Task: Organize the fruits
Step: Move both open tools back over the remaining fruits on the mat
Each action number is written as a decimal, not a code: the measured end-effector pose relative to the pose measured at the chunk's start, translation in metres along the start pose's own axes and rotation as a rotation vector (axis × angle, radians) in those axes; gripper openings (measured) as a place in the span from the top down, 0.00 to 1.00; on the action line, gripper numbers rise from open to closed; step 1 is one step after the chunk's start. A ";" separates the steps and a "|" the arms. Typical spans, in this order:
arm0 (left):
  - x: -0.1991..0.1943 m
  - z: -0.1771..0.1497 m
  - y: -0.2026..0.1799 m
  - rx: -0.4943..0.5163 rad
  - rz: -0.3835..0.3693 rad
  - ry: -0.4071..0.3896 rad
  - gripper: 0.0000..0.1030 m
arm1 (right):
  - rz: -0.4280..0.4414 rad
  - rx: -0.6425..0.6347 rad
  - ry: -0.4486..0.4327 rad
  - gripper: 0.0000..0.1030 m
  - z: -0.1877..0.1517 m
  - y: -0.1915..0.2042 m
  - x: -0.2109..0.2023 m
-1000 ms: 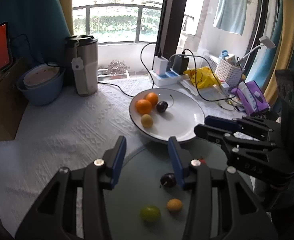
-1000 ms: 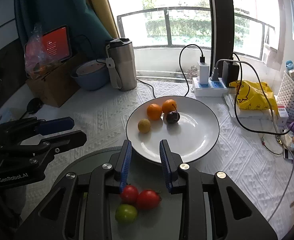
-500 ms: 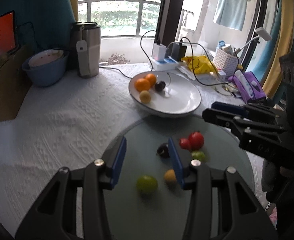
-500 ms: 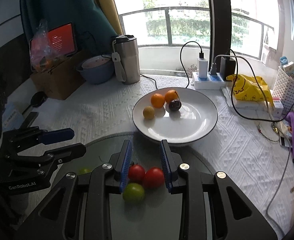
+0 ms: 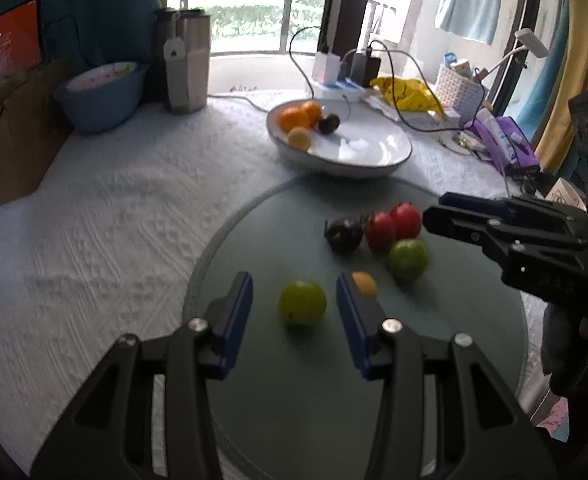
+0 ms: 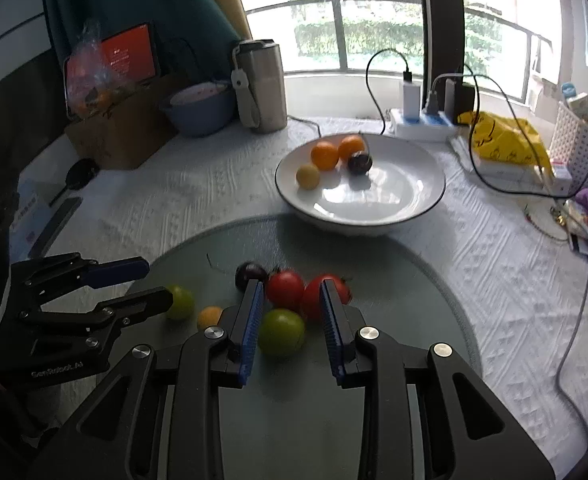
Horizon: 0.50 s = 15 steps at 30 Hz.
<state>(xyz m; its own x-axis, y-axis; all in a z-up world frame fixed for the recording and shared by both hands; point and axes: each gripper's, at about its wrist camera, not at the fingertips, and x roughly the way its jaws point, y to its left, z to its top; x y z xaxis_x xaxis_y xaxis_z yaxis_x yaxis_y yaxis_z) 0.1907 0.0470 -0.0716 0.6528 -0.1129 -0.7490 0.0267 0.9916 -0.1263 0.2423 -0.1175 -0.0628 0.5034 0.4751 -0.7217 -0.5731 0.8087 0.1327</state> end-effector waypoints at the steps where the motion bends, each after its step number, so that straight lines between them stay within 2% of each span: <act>1: 0.001 -0.002 0.000 -0.001 0.002 0.006 0.56 | 0.001 0.001 0.004 0.70 -0.001 0.000 0.001; 5: 0.005 -0.009 0.000 -0.005 -0.004 0.022 0.56 | 0.006 0.007 0.025 0.69 -0.007 0.002 0.007; 9: 0.009 -0.013 -0.002 -0.002 -0.013 0.035 0.56 | 0.012 0.021 0.040 0.63 -0.012 -0.001 0.013; 15: 0.017 -0.014 -0.001 -0.001 0.009 0.053 0.56 | 0.030 0.025 0.061 0.62 -0.015 0.000 0.021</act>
<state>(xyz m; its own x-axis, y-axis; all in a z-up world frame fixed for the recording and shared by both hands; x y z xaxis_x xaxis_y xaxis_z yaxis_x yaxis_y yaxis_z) 0.1912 0.0433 -0.0940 0.6124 -0.1076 -0.7832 0.0203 0.9925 -0.1205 0.2435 -0.1131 -0.0875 0.4457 0.4776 -0.7571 -0.5704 0.8034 0.1710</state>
